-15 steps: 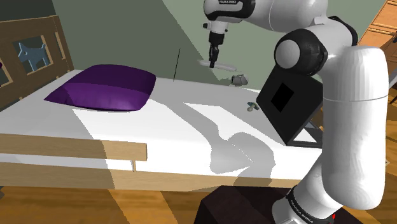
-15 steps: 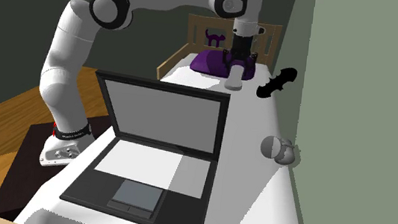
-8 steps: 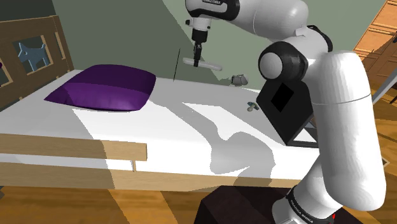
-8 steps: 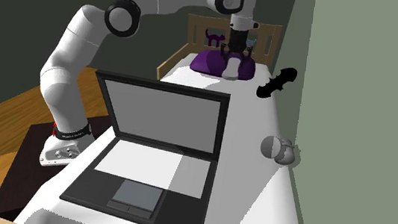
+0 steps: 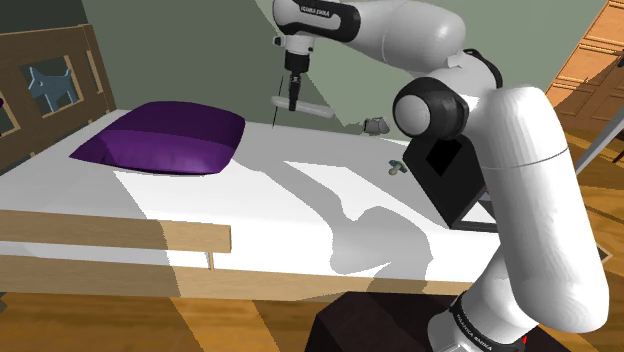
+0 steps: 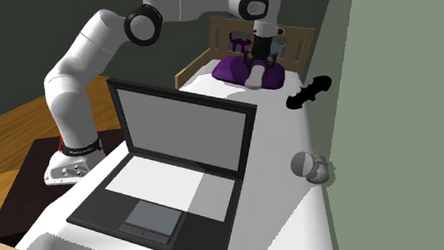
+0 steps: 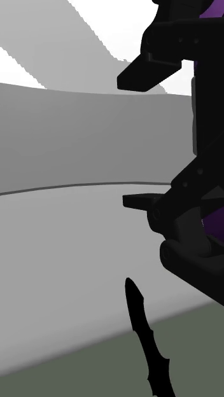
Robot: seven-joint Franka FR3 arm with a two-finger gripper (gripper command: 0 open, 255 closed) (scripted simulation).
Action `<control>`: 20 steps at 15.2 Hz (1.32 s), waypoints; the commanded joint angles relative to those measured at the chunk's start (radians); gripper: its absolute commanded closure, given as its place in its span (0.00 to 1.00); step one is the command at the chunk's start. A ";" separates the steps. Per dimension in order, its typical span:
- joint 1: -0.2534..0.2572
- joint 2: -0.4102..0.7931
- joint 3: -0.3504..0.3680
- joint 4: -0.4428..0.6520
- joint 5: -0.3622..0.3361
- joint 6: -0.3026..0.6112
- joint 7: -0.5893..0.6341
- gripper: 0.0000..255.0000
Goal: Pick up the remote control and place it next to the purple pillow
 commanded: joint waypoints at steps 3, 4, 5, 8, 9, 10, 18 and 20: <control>0.019 -0.021 -0.003 -0.095 -0.004 0.072 -0.005 1.00; 0.023 -0.025 -0.003 -0.115 -0.005 0.088 -0.006 1.00; 0.026 -0.028 -0.003 -0.134 -0.005 0.104 -0.008 1.00; 0.035 -0.034 -0.004 -0.187 -0.006 0.149 -0.011 1.00; 0.038 -0.036 -0.004 -0.203 -0.006 0.163 -0.012 1.00; 0.040 -0.036 -0.004 -0.218 -0.005 0.177 -0.014 1.00; 0.053 -0.031 0.000 -0.318 0.000 0.281 -0.022 1.00; 0.055 -0.026 0.001 -0.338 0.002 0.305 -0.025 1.00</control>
